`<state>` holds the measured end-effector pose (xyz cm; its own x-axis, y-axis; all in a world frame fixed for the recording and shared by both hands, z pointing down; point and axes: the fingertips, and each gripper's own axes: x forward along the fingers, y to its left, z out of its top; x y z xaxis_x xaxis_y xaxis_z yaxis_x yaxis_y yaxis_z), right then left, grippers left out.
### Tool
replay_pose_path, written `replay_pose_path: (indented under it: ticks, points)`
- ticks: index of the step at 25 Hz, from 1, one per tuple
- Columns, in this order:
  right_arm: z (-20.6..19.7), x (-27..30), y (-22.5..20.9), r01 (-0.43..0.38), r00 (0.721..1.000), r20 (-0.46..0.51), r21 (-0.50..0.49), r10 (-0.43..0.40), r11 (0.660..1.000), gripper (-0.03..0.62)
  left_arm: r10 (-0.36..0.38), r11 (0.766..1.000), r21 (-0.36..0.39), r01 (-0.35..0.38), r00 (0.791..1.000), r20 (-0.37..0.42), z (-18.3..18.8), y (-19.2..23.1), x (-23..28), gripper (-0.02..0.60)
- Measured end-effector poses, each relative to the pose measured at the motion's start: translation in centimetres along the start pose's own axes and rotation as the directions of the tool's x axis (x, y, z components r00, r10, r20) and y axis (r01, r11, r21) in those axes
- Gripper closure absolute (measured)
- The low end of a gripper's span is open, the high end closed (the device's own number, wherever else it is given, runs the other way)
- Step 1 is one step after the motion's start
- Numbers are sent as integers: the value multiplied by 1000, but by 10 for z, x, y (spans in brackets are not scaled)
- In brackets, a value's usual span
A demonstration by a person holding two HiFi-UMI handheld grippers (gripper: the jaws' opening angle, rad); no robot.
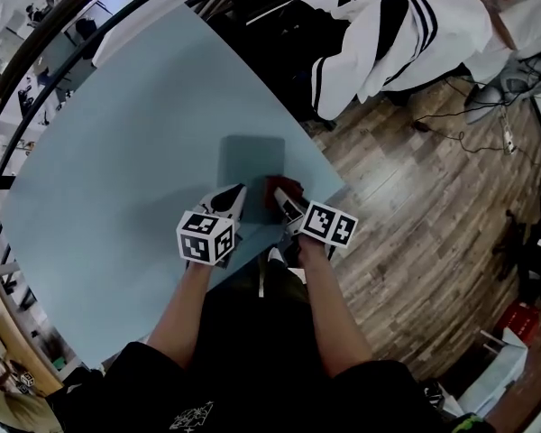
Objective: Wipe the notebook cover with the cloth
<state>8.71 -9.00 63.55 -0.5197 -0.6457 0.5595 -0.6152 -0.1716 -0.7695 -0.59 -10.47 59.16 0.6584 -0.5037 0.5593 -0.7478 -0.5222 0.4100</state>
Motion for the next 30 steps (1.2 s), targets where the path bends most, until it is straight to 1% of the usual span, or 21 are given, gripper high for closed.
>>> replay_pose_path:
  ticks: [5,14,19,23,30]
  points:
    - [5,-12,-8,12,1000,16,5,-12,1000,448,-13,1000,12,13,1000,-2,1,-11,3,574]
    - [7,-19,-15,23,999,30,8,-24,1000,448,-13,1000,15,13,1000,5,-1,-13,3,574]
    - [8,-23,-6,-6,999,32,1,6,1000,448,1,1000,14,-1,1000,14,0,-12,-2,574]
    - [6,-22,7,-37,999,14,-9,37,999,448,23,1000,4,-23,999,27,4,-11,-10,574]
    - [-30,-8,35,-94,994,-65,-47,91,994,448,86,996,-28,-85,995,59,-3,7,-44,574]
